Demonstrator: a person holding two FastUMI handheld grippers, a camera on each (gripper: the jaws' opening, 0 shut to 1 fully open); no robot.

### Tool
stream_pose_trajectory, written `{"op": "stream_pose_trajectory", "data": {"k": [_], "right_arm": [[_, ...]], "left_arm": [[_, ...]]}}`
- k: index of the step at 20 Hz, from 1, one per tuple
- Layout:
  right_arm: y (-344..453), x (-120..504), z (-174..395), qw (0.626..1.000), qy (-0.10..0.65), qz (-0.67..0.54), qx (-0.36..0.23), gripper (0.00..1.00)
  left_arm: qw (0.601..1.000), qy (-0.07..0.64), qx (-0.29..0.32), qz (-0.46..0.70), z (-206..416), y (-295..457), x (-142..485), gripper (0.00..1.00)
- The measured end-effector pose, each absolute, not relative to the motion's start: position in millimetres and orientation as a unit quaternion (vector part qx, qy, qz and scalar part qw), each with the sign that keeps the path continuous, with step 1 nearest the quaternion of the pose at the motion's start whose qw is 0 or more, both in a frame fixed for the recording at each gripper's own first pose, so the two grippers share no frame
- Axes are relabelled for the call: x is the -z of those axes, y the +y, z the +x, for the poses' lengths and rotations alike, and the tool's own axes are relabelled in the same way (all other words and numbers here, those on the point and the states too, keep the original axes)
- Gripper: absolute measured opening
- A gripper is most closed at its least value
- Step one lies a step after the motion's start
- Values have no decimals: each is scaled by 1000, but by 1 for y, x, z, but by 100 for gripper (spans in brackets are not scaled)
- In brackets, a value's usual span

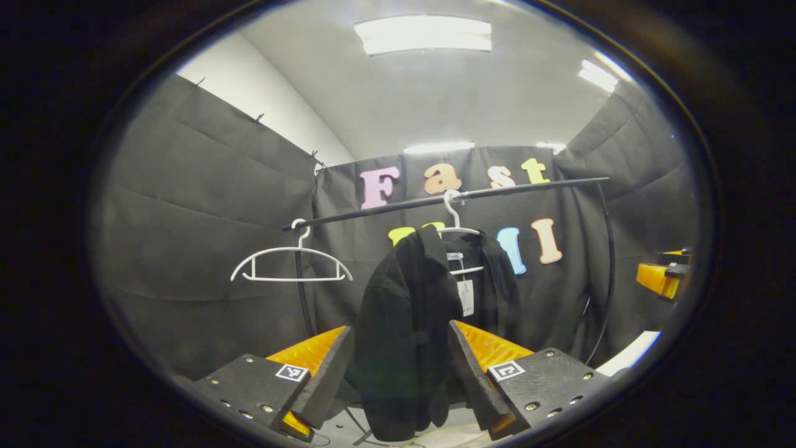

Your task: Grasp the clothes on the hanger with both hands and then place them into the laundry hamper below.

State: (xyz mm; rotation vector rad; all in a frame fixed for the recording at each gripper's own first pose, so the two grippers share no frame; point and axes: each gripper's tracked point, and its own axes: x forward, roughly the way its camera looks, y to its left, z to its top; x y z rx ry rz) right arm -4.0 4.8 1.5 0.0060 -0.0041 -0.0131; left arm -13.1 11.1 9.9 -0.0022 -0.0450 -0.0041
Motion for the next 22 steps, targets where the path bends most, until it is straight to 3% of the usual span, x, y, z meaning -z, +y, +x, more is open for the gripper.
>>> {"op": "stream_pose_trajectory", "data": {"k": [14,22], "right_arm": [[50,-12,16,1000,-17,-9,-11,99],[91,-9,62,997,-17,-6,-80,99]], "left_arm": [[999,-28,26,-21,-1,29,-9,90],[999,-36,9,-24,19,16,-18,89]]}}
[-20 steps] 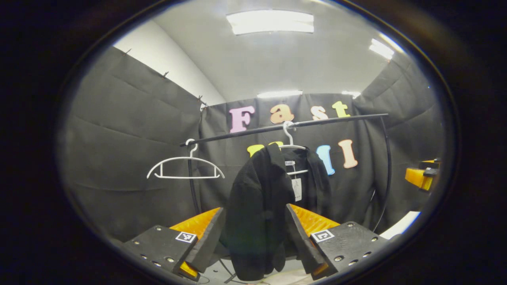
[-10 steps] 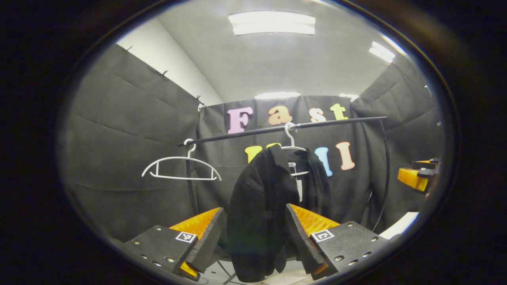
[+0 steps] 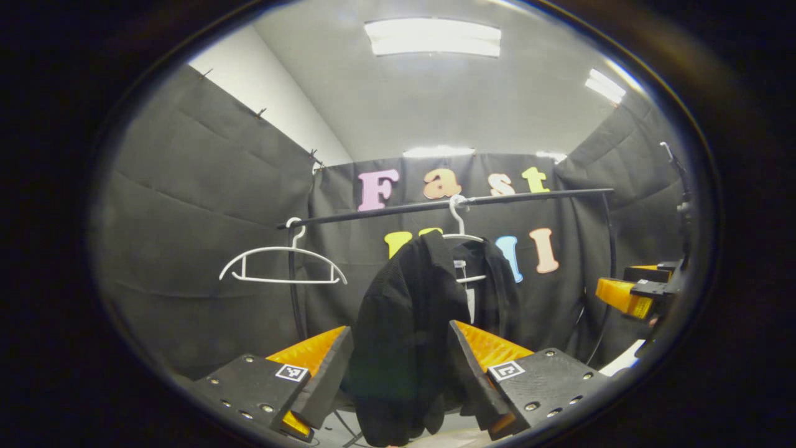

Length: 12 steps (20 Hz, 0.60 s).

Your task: Grasp the clothes on the hanger with both hands and then place them into the laundry hamper below.

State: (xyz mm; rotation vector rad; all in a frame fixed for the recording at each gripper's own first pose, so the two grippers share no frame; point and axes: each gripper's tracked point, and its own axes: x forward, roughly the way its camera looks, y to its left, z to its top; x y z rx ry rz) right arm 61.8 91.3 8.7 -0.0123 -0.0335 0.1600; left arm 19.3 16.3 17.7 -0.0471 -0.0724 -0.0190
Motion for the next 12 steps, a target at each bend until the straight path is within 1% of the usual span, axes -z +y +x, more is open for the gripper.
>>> {"op": "stream_pose_trajectory", "data": {"k": [1,2,3,4,8,12], "right_arm": [[95,-10,69,996,-19,-7,-89,99],[99,-11,77,995,-20,-7,-98,96],[103,-12,85,994,-21,-4,-107,96],[108,-13,92,993,-22,0,-117,99],[124,-10,121,988,-22,8,-153,99],[139,-2,147,982,-11,20,-187,99]], "left_arm": [[999,-38,7,-25,24,12,-20,89],[999,-37,6,-26,30,6,-20,90],[999,-38,5,-27,35,0,-22,89],[999,-40,6,-26,38,-6,-23,90],[999,-44,5,-15,56,-30,-27,89],[999,-31,-3,-14,77,-46,-18,89]]}}
